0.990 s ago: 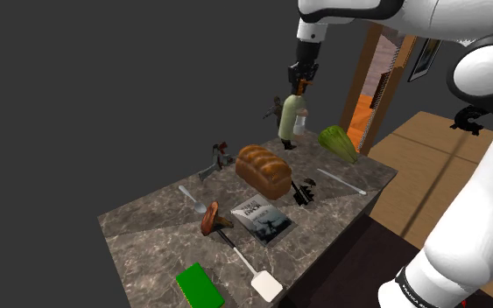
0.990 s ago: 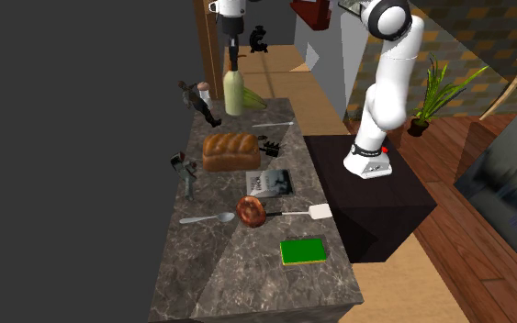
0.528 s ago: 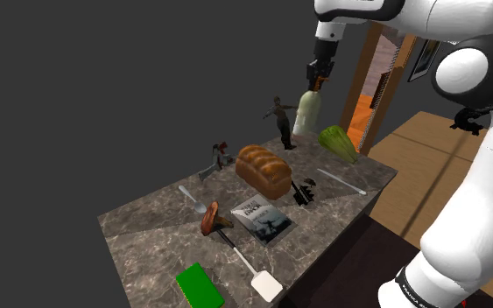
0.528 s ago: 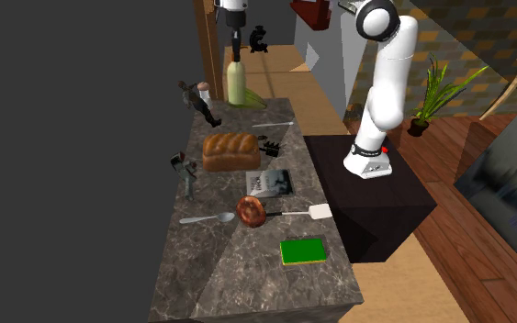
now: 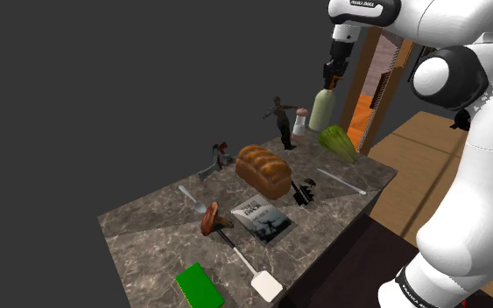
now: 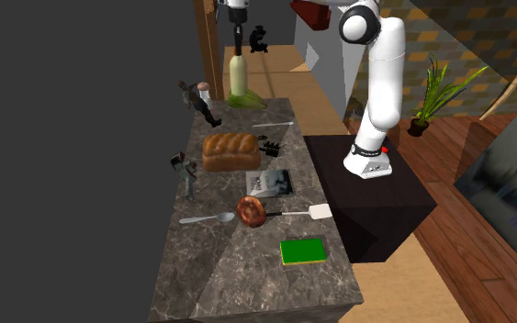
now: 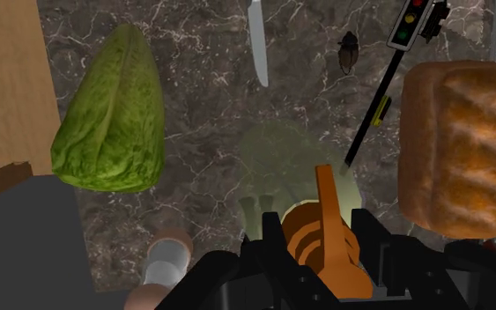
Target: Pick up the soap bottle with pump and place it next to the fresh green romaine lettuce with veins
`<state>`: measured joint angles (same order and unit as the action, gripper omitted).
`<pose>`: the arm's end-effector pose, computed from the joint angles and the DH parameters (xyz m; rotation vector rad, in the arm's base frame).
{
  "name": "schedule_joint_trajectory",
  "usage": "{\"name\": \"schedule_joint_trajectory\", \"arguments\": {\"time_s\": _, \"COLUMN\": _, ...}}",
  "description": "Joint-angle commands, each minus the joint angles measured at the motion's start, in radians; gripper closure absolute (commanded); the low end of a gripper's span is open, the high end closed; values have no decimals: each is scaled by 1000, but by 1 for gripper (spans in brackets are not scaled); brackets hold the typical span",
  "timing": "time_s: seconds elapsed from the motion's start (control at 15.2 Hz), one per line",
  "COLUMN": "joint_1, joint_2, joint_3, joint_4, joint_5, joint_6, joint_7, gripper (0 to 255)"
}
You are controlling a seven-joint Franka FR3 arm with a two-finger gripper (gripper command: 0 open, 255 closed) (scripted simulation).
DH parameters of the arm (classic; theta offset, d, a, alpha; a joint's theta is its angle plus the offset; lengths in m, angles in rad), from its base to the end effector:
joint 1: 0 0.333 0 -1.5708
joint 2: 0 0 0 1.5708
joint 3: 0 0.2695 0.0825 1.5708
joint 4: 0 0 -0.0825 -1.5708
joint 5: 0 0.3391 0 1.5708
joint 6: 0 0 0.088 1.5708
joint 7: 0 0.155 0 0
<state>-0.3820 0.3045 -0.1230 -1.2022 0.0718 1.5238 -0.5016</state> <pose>0.5204 -0.2632 0.5171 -3.1197 -0.0103 -0.0524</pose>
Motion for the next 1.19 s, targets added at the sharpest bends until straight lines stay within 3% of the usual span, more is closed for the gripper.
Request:
{"name": "schedule_joint_trajectory", "arguments": {"time_s": 0.0, "joint_1": -4, "joint_2": -6, "joint_3": -2, "joint_4": -35, "joint_5": 0, "joint_6": 29, "joint_7": -10, "gripper": 255}}
{"name": "schedule_joint_trajectory", "arguments": {"time_s": 1.12, "joint_1": 6, "joint_2": -49, "joint_3": 0, "joint_4": -327, "joint_5": -4, "joint_6": 278, "joint_7": -17, "gripper": 255}}
